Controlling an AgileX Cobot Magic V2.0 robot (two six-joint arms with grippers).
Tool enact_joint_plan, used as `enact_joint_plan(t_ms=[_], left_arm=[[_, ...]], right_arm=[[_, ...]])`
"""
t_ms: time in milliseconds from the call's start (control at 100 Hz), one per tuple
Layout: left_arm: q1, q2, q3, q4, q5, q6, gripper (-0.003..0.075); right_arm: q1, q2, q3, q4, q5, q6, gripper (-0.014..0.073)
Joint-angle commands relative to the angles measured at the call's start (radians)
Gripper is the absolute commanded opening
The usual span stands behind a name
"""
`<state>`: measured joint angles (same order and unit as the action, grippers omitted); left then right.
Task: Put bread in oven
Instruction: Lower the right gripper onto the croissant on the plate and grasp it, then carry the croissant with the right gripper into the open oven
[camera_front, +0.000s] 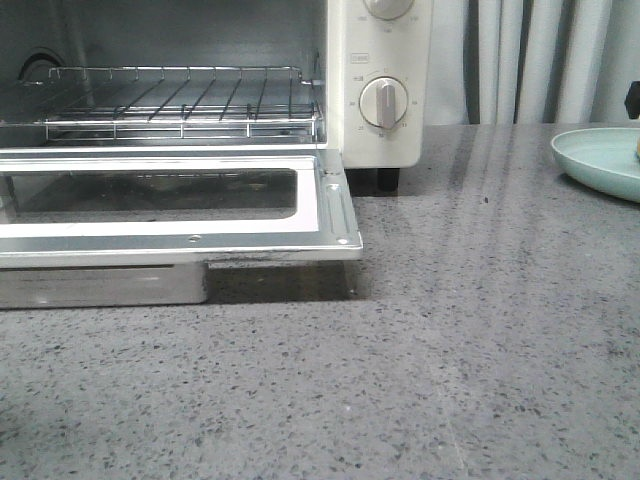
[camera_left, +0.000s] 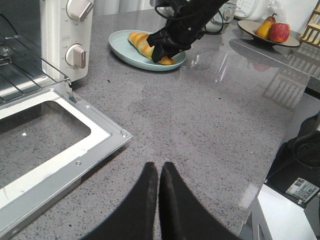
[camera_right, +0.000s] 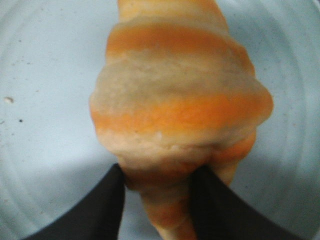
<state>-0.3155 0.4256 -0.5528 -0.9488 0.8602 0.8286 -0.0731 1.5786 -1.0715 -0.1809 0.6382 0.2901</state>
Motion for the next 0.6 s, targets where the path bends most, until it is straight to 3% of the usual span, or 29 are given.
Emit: enact_joint_plan(t_ms=[0, 60, 220, 380, 590], left_arm=[[-0.003, 0.007, -0.033, -0.062, -0.033, -0.006, -0.0021], [-0.003, 0.007, -0.033, -0.062, -0.033, -0.006, -0.0021], [-0.003, 0.007, -0.033, -0.067, -0.025, -0.006, -0.0021], [-0.003, -0.001, -0.033, -0.081, -0.009, -0.006, -0.0021], [-0.003, -0.012, -0.033, -0.081, -0.011, -0.006, -0.0021]], right_arm=[[-0.009, 0.012, -0.015, -0.003, -0.007, 0.006, 0.0083], [-0.009, 0.018, -0.015, -0.005, 0.003, 0.006, -0.0079], [-0.009, 0.003, -0.021, -0.007, 0.005, 0.006, -0.0069], [0.011, -0.135, -0.079, -0.007, -0.049, 0.006, -0.0069], [0.188, -0.348, -0.217, -0.011, -0.209, -0.026, -0.0069]])
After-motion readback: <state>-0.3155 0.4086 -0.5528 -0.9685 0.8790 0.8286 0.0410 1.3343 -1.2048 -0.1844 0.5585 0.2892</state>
